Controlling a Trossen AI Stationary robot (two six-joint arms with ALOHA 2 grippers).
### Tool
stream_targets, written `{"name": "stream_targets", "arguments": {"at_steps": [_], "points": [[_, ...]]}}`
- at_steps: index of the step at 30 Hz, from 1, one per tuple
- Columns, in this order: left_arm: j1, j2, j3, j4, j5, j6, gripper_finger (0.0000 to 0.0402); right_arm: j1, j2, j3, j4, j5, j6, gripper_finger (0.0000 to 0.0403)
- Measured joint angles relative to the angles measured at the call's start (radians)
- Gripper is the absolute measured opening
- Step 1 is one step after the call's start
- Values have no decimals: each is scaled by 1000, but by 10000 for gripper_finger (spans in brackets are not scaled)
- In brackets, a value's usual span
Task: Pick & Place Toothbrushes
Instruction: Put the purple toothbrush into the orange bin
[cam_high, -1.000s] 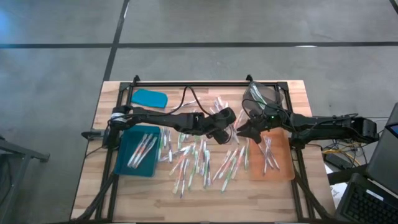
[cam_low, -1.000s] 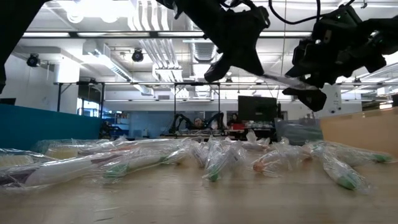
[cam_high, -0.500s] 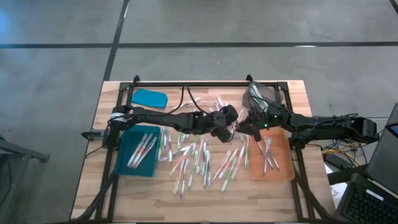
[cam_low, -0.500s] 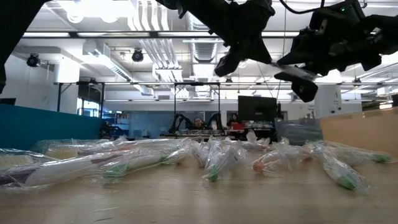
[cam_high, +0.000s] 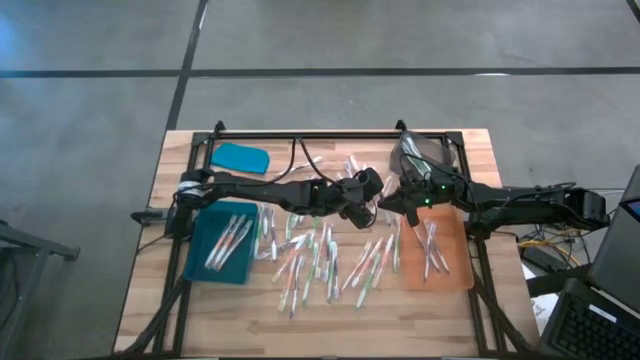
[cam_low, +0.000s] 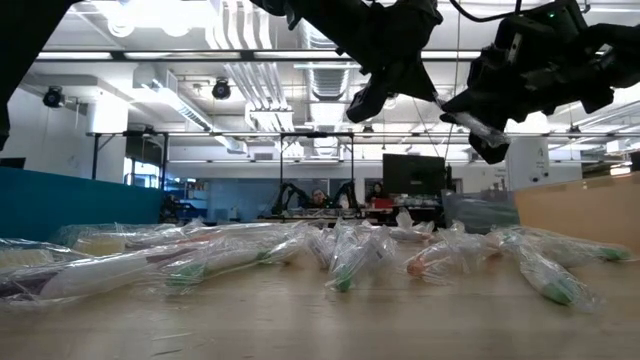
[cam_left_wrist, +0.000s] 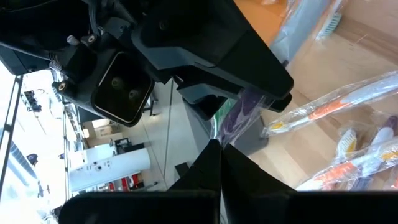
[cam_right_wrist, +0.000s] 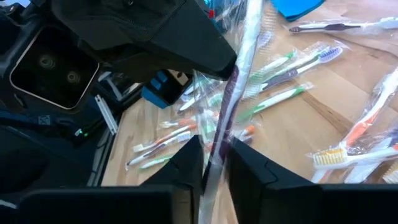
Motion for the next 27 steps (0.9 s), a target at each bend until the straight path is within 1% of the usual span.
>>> {"name": "stream_targets", "arguments": {"at_steps": [3, 6, 15, 19, 27], "points": [[0, 0, 0, 3, 0, 1, 2, -1, 0, 0, -2, 4, 3, 34], [-1, 0, 0, 5, 0, 1, 2, -1, 0, 0, -2, 4, 3, 23], [0, 0, 0, 2, 4, -5, 23, -1, 0, 0, -2, 3, 2, 27], [0, 0, 0, 0, 9, -3, 52, -1, 0, 0, -2, 3, 2, 25], [0, 0, 0, 0, 18, -42, 139, 0, 0, 0, 1, 0, -2, 25]]}}
